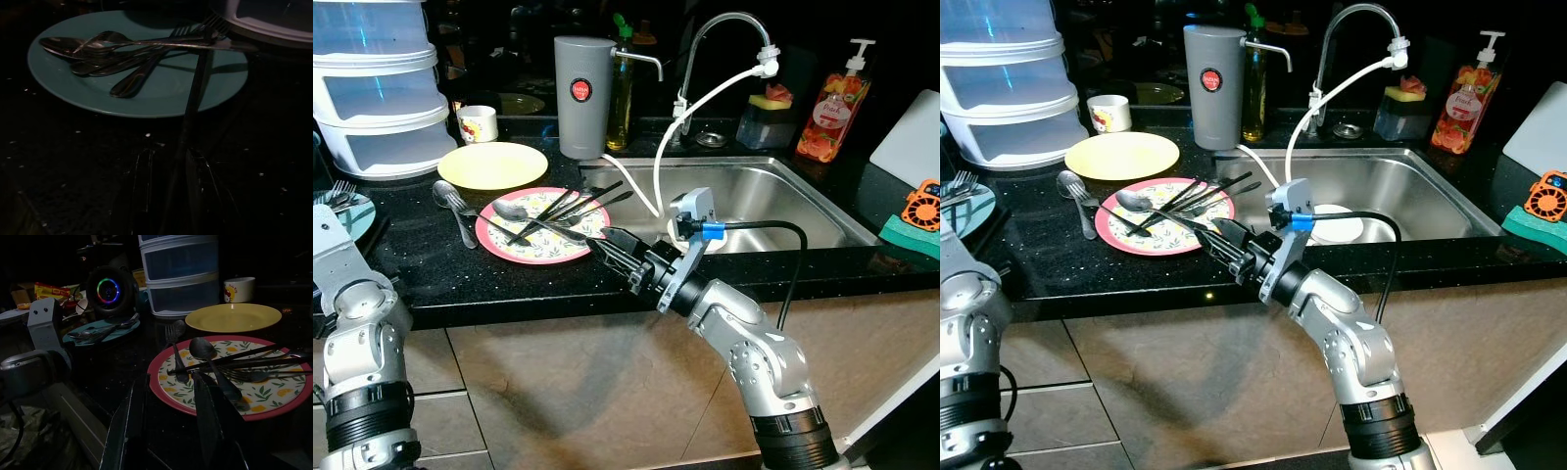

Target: Kitchen organization

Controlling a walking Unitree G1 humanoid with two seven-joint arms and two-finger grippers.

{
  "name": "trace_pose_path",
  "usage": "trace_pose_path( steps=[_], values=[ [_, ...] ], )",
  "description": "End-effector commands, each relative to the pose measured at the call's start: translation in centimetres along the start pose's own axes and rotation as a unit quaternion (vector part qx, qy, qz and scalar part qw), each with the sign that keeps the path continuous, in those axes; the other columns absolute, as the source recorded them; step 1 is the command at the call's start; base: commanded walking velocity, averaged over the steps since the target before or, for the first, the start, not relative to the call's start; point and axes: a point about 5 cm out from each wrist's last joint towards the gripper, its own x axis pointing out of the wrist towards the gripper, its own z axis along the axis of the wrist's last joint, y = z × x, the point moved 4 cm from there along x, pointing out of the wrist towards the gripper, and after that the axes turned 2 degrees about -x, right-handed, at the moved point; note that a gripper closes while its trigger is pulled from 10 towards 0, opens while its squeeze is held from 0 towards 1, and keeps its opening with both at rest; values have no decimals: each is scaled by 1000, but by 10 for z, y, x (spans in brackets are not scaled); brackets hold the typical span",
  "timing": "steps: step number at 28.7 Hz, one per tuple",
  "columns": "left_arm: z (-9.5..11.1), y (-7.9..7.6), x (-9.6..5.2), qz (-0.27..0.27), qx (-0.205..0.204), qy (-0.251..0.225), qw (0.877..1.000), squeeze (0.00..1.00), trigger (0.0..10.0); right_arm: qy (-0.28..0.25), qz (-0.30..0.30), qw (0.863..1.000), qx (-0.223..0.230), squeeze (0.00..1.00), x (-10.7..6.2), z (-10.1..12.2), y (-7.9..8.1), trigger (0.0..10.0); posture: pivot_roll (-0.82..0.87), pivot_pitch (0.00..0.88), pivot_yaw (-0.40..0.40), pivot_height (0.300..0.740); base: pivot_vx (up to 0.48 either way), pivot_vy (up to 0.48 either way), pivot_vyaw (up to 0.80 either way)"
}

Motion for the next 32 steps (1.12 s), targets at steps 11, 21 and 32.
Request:
trace_pose_path(
  steps=[11,21,32],
  values=[
    [23,-76,-26,-215,-19,-42,976,0,0,-6,-7,1000,0,0,-1,6,-4,10000,32,58,-35,740,0,0,0],
    [40,-147,-96,-479,125,-160,854,0,0,-72,-83,992,65,639,4,25,-21,10000,33,59,-28,740,0,0,0],
    [38,-154,-126,-608,138,-176,761,0,0,-131,-73,974,168,1000,10,42,-11,10000,39,55,-20,740,0,0,0]
  ],
)
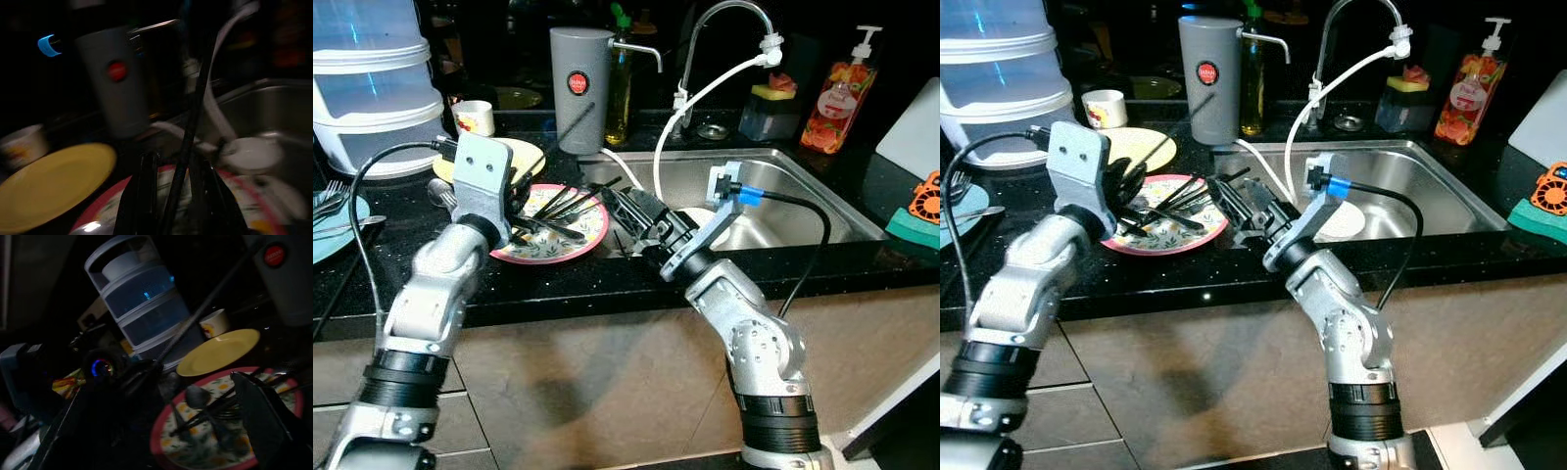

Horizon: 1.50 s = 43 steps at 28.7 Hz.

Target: Kitchen organization

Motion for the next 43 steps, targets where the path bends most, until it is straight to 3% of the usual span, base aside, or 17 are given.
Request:
trace_pose_path(
  steps=[1,2,3,4,5,8,16,17,20,21,34,35,36,37,39,43],
  values=[
    [-1,-11,-5,-44,-20,-3,999,0,0,-13,8,1000,14,1000,3,7,7,10000,39,53,-19,740,0,0,0],
    [-1,-11,-5,-44,-20,-3,999,0,0,-13,8,1000,14,1000,3,7,7,10000,39,53,-19,740,0,0,0],
    [1,-21,-7,-71,-49,-9,996,0,0,-13,7,1000,18,494,4,6,9,10000,39,53,-19,740,0,0,0],
    [1,-21,-7,-71,-49,-9,996,0,0,-13,7,1000,18,494,4,6,9,10000,39,53,-19,740,0,0,0],
    [3,-29,-9,-95,-71,-16,993,0,0,-12,6,1000,24,0,5,6,10,10000,39,53,-19,740,0,0,0],
    [8,-54,-16,-158,-129,-27,979,0,0,-12,9,999,45,0,7,4,14,10000,40,48,-24,740,0,0,0],
    [2,-72,-23,-211,-135,-10,968,0,0,-10,13,998,67,0,9,4,18,10000,41,40,-24,740,0,0,0],
    [2,-73,-24,-212,-136,-10,968,0,0,-12,14,997,72,0,9,5,18,7020,41,39,-23,740,0,0,0],
    [2,-73,-24,-212,-136,-10,968,0,0,-13,14,997,75,0,9,5,18,7020,41,39,-23,740,0,0,0],
    [3,-72,-24,-212,-137,-9,967,0,0,-15,13,996,81,0,8,6,17,0,41,36,-22,740,0,0,0],
    [1,-68,-26,-203,-132,1,970,0,0,-28,-21,995,98,0,7,9,1,0,42,41,-18,740,0,0,0],
    [0,-65,-24,-187,-124,2,975,0,1137,-30,-24,995,97,0,8,9,-1,0,42,41,-18,740,0,0,0],
    [-1,-59,-21,-164,-120,0,979,157,10000,-32,-32,995,92,0,8,10,-4,0,43,46,-17,740,0,0,0],
    [-4,-54,-19,-147,-111,3,983,1000,10000,-36,-41,995,85,0,9,12,-9,0,41,47,-18,740,0,0,0],
    [-6,-42,-15,-111,-103,5,988,1000,10000,-51,-68,994,65,0,10,21,-24,0,41,47,-18,740,0,0,0],
    [-6,-36,-14,-94,-103,2,990,1000,10000,-62,-85,993,52,0,10,27,-33,0,44,51,-19,740,0,0,0]
  ],
)
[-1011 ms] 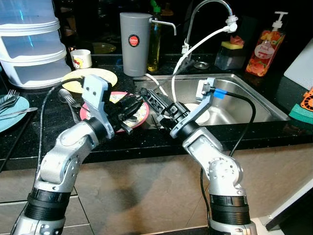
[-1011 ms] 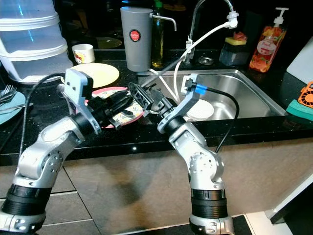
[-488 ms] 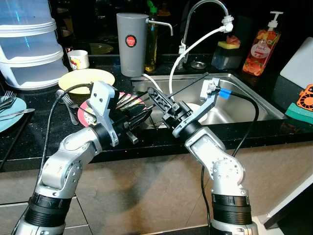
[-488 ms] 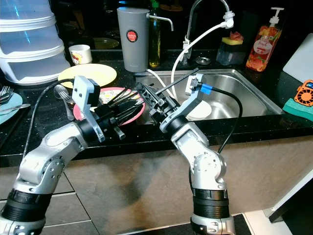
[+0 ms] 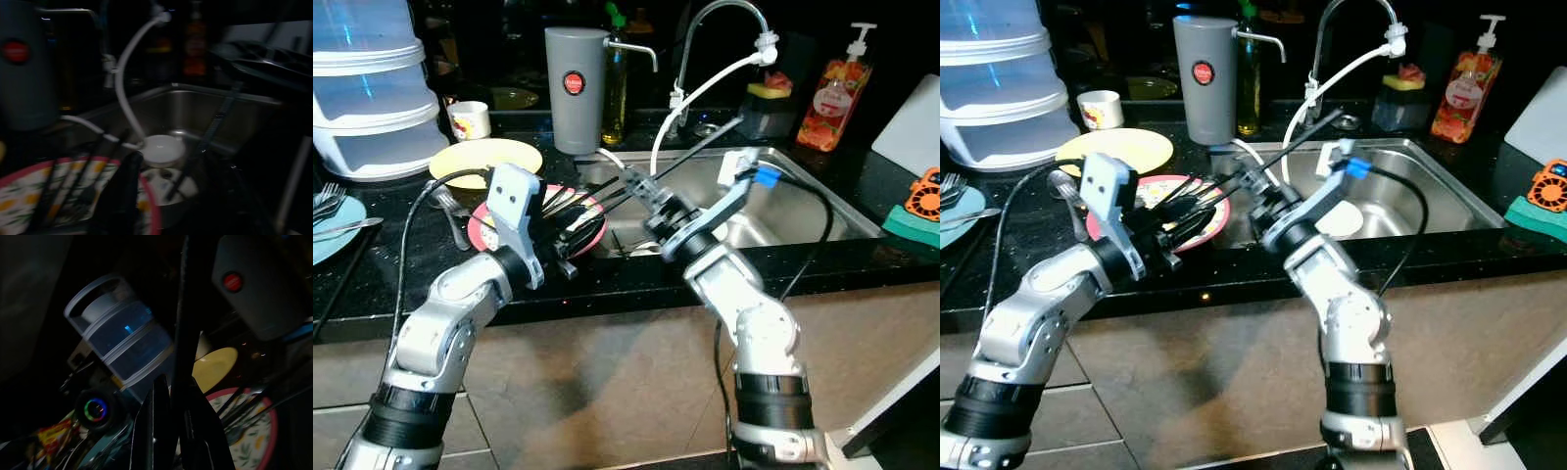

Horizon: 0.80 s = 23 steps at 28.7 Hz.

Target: Kitchen organization

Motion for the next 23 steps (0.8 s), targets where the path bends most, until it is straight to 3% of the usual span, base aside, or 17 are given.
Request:
trace_pose_path(
  steps=[1,5,6,7,12,14,15,16,17,18,20,21,22,23],
  values=[
    [2,8,0,18,7,-3,1000,1000,10000,-9,-17,1000,-8,0,2,3,-7,0,44,51,-19,740,0,0,0],
    [3,22,-3,58,19,-1,998,1000,10000,-30,-49,996,-69,0,5,19,-26,0,47,55,-20,740,0,0,0],
    [3,26,-5,67,19,-2,998,294,10000,-31,-59,993,-98,0,7,22,-34,0,49,60,-20,740,0,0,0],
    [5,28,-6,70,21,-7,997,0,10000,-31,-70,990,-122,0,9,24,-41,0,49,60,-20,740,0,0,0],
    [10,25,-6,61,21,-19,998,0,10000,-16,-97,977,-189,0,14,19,-58,0,56,66,-16,740,0,0,0],
    [8,7,-6,6,7,-12,1000,0,10000,13,-106,963,-248,0,17,6,-68,0,60,67,-16,740,0,0,0],
    [8,7,-6,6,7,-12,1000,0,10000,13,-106,963,-248,0,17,6,-68,0,60,67,-16,740,0,0,0],
    [-4,-23,-11,-74,-2,24,997,0,10000,62,-108,949,-291,0,17,-17,-78,3059,64,69,-13,740,0,0,0],
    [-4,-23,-11,-74,-2,24,997,0,10000,62,-108,949,-291,0,17,-17,-78,3059,64,69,-13,740,0,0,0],
    [-10,-34,-14,-100,-3,40,994,0,10000,81,-110,944,-301,0,17,-26,-82,10000,66,70,-14,740,0,0,0],
    [-16,-41,-17,-113,0,56,992,0,10000,104,-112,937,-314,0,16,-36,-86,10000,69,71,-18,740,0,0,0],
    [-20,-43,-19,-116,5,65,991,0,10000,115,-117,932,-323,94,15,-41,-89,10000,71,72,-19,740,0,0,0],
    [-22,-43,-20,-110,9,69,992,0,10000,122,-124,928,-331,1000,14,-44,-92,10000,74,73,-24,740,0,0,0],
    [-22,-43,-20,-110,9,69,992,0,10000,122,-124,928,-331,1000,14,-44,-92,10000,74,73,-24,740,0,0,0]
  ],
)
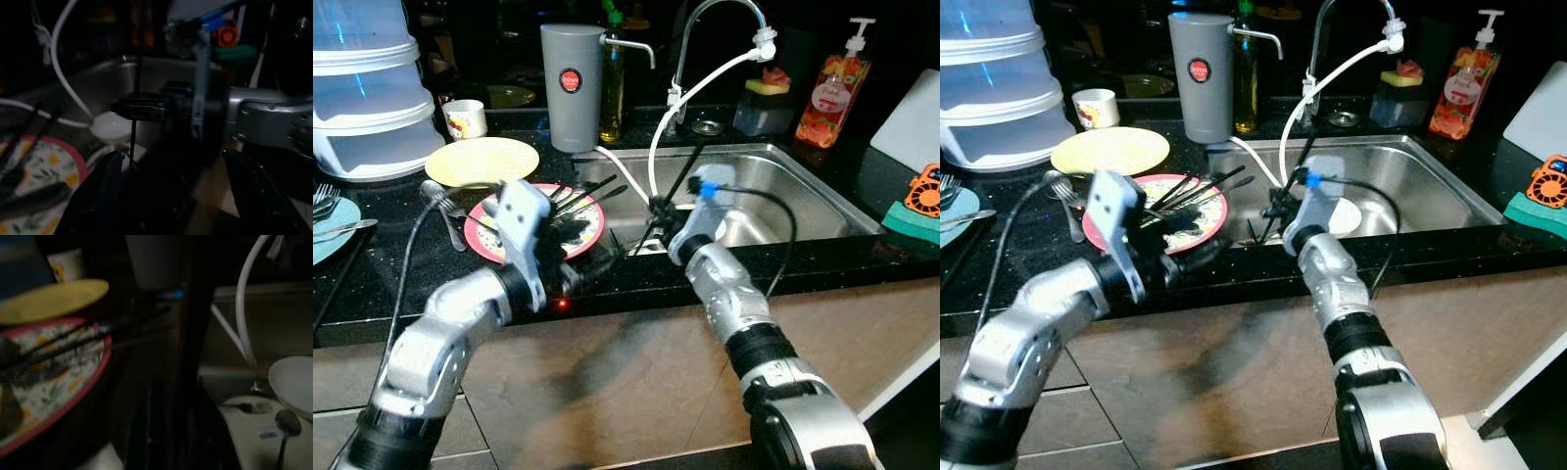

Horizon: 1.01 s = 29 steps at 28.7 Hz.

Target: Kitchen organization

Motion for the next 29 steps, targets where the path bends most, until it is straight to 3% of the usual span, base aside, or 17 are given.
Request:
trace_pose_path(
  steps=[1,3,4,5,6,10,15,16,19,22,23,25,27,28,29],
  values=[
    [0,2,-3,11,17,8,1000,0,10000,-2,-5,1000,-14,1000,3,1,1,10000,78,75,-31,740,0,0,0],
    [2,12,-6,40,25,3,999,0,10000,-6,-21,1000,-21,1000,4,3,-3,10000,80,75,-34,740,0,0,0],
    [3,17,-8,54,30,0,998,0,10000,-9,-29,999,-24,714,5,6,-5,10000,79,76,-35,740,0,0,0],
    [4,20,-9,63,33,-1,997,0,10000,-10,-35,999,-27,714,5,7,-6,10000,79,76,-35,740,0,0,0],
    [5,25,-11,76,36,0,996,0,10000,-12,-39,999,-34,0,5,9,-8,10000,78,77,-35,740,0,0,0],
    [6,30,-16,91,39,5,995,0,10000,-21,-46,998,-47,0,6,16,-15,10000,74,77,-34,740,0,0,0],
    [7,24,-18,73,30,3,997,0,10000,-51,-40,998,-28,0,8,33,-21,10000,71,79,-34,740,0,0,0],
    [10,14,-19,46,14,-10,999,0,10000,-87,-7,995,56,0,8,49,-18,10000,72,82,-38,740,0,0,0],
    [13,1,-23,12,-4,-24,1000,0,10000,-124,69,978,151,0,8,66,-6,10000,69,81,-39,740,0,0,0],
    [5,-21,-35,-49,-30,-2,998,0,10000,-131,226,932,252,0,-13,75,22,10000,62,82,-41,740,0,0,0],
    [5,-21,-35,-49,-30,-2,998,0,10000,-131,226,932,252,0,-13,75,22,10000,62,82,-41,740,0,0,0],
    [-4,-29,-42,-72,-38,26,996,0,10000,-119,308,905,267,0,-38,71,39,10000,54,84,-40,740,0,0,0],
    [-18,-38,-52,-102,-39,75,991,0,10000,-67,352,900,250,0,-62,47,48,10000,54,86,-45,740,0,0,0],
    [-18,-38,-52,-102,-39,75,991,0,10000,-67,352,900,250,0,-62,47,48,10000,54,86,-45,740,0,0,0],
    [-25,-42,-58,-115,-47,99,987,0,10000,-30,373,896,240,0,-78,29,50,10000,54,86,-45,740,0,0,0]
  ],
)
